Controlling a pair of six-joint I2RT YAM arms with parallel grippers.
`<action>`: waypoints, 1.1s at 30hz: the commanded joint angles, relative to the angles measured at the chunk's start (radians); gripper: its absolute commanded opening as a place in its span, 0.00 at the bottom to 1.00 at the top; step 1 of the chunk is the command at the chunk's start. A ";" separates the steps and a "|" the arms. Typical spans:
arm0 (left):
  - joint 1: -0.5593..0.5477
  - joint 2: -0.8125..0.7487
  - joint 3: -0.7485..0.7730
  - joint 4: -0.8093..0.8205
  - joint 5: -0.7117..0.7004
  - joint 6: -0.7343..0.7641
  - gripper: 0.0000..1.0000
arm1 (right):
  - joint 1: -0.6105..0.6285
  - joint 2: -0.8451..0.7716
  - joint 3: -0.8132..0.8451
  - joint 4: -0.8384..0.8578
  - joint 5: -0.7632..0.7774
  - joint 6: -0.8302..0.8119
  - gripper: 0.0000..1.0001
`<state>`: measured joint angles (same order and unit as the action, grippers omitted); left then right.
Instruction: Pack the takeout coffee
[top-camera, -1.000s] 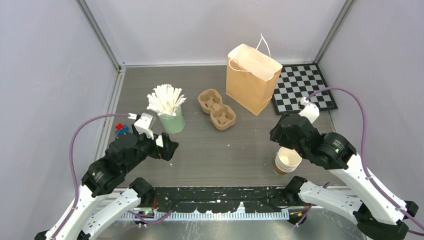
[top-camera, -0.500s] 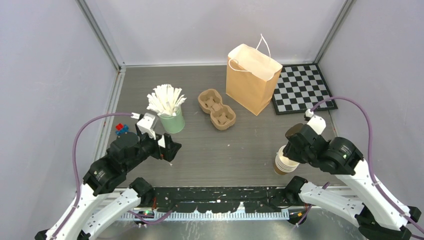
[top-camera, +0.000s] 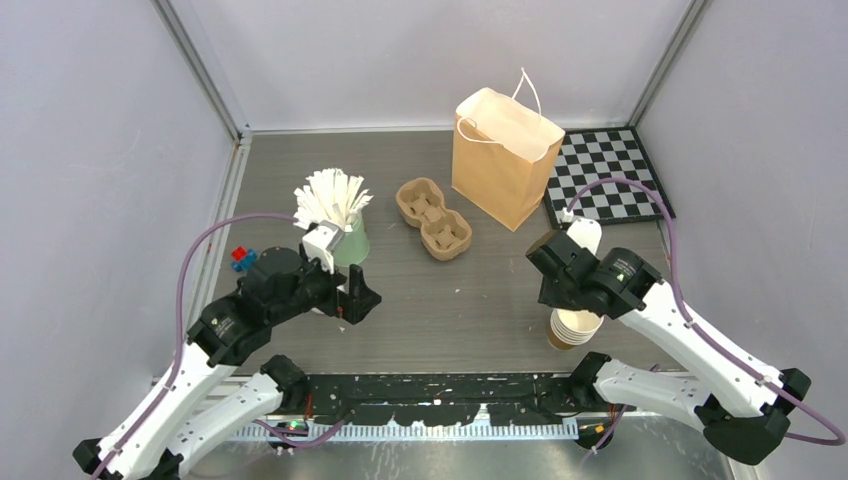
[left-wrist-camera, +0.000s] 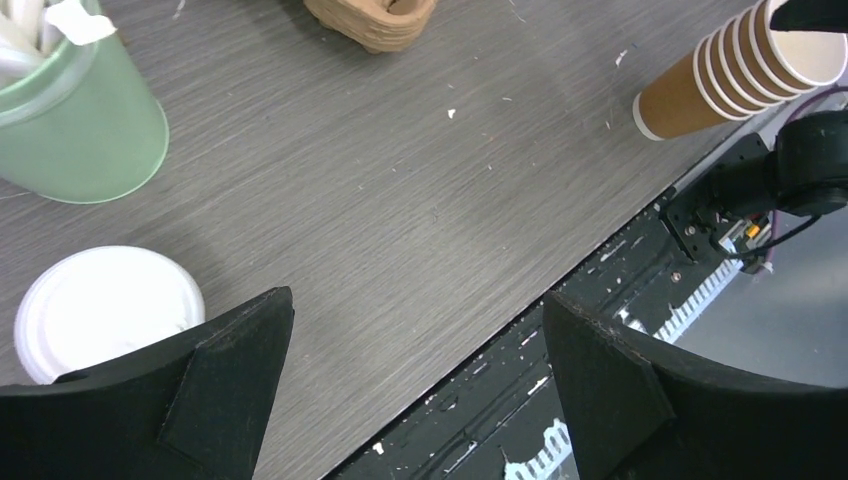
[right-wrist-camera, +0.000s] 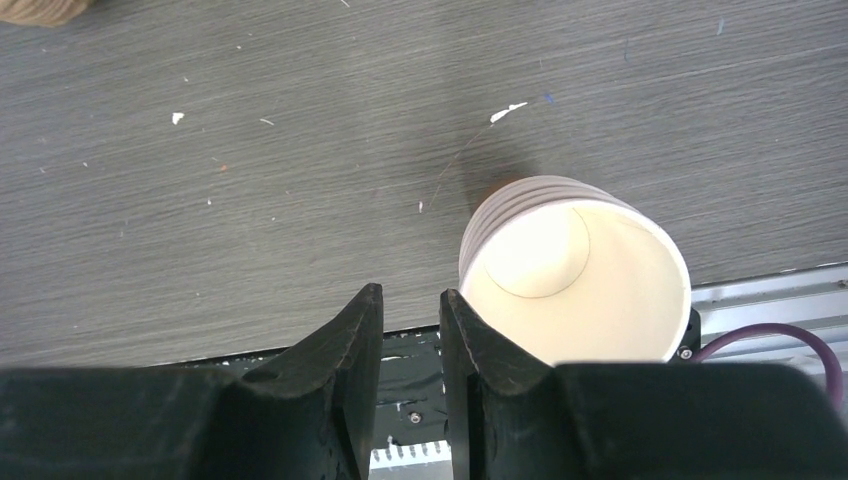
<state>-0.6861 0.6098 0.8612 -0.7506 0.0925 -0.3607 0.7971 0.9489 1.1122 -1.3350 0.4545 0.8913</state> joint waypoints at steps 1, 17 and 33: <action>-0.003 0.034 0.021 0.061 0.097 -0.004 0.97 | 0.005 -0.015 -0.035 0.044 0.018 -0.028 0.33; -0.020 0.264 -0.024 0.336 0.282 -0.159 0.82 | 0.005 0.001 -0.078 0.100 -0.014 -0.055 0.28; -0.093 0.393 -0.042 0.456 0.321 -0.181 0.80 | 0.004 -0.020 -0.011 -0.065 0.058 -0.027 0.26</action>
<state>-0.7647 0.9878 0.8284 -0.3889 0.3698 -0.5232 0.7971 0.9375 1.0756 -1.3144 0.4507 0.8490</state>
